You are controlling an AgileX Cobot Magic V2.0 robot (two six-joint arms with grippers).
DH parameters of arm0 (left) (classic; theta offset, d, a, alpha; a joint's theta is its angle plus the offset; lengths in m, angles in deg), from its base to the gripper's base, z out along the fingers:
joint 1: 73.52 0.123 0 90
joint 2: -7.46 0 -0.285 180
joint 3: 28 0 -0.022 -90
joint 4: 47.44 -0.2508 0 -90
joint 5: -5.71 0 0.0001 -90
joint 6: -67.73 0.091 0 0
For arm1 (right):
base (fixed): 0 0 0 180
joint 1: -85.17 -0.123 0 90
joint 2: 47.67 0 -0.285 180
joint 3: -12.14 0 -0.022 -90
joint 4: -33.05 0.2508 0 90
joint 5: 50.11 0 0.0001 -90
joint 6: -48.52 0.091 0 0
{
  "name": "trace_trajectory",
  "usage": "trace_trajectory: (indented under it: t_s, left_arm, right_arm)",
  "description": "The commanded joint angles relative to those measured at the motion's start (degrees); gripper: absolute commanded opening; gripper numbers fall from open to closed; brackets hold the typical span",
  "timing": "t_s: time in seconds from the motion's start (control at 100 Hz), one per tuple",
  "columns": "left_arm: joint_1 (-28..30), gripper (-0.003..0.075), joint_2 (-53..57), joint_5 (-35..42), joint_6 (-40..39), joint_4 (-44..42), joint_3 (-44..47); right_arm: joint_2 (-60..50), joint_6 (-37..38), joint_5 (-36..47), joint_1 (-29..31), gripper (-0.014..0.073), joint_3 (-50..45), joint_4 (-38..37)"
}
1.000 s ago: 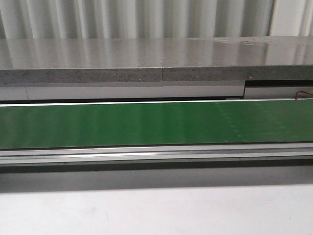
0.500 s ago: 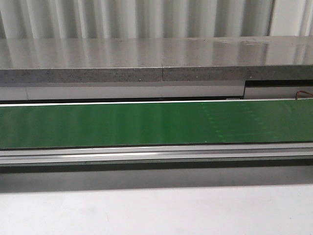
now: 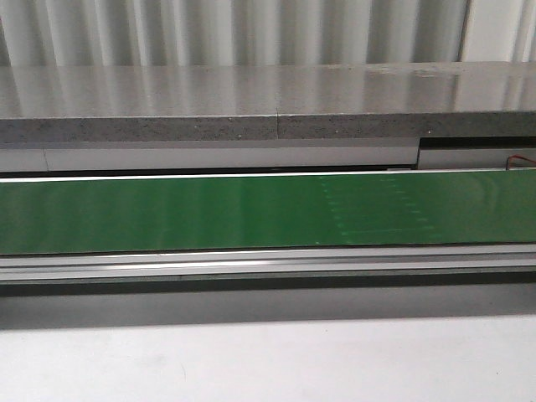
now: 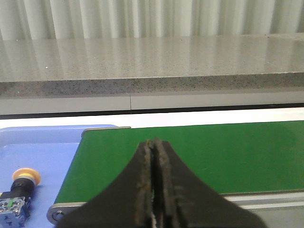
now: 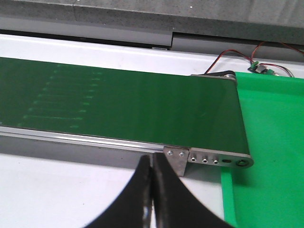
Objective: Move button from right to left
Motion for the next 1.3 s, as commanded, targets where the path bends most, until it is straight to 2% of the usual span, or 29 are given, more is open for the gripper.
trace_trajectory:
  t_s: [0.0,0.18,0.49,0.65,0.89,0.97,1.29]
  left_arm:
    - [-0.4,-0.0021,1.7,4.5,-0.5,0.1,2.2]
    - [-0.4,-0.0020,1.7,4.5,-0.5,0.1,2.2]
    - [-0.4,-0.0020,1.7,4.5,-0.5,0.1,2.2]
    - [-0.4,-0.0020,1.7,4.5,-0.5,0.1,2.2]
    - [-0.4,-0.0020,1.7,4.5,-0.5,0.1,2.2]
    - [-0.4,-0.0020,1.7,4.5,-0.5,0.1,2.2]
    - [-0.4,-0.0020,1.7,4.5,-0.5,0.1,2.2]
  right_arm:
    - [0.6,-0.8,5.2,0.2,-0.0067,1.5,-2.0]
    - [0.6,-0.8,7.5,0.2,-0.0067,0.1,-2.5]
    - [0.2,-0.7,28.4,3.4,-0.0067,-10.0,-3.1]
    - [-3.7,1.6,34.3,6.1,-0.0067,-15.5,-3.1]
    - [-11.5,3.4,35.1,7.9,-0.0067,-22.4,-3.3]
    - [-14.6,3.9,31.9,7.9,-0.0067,-22.3,-4.6]
    - [-14.5,3.9,32.2,7.9,-0.0067,-22.3,-4.8]
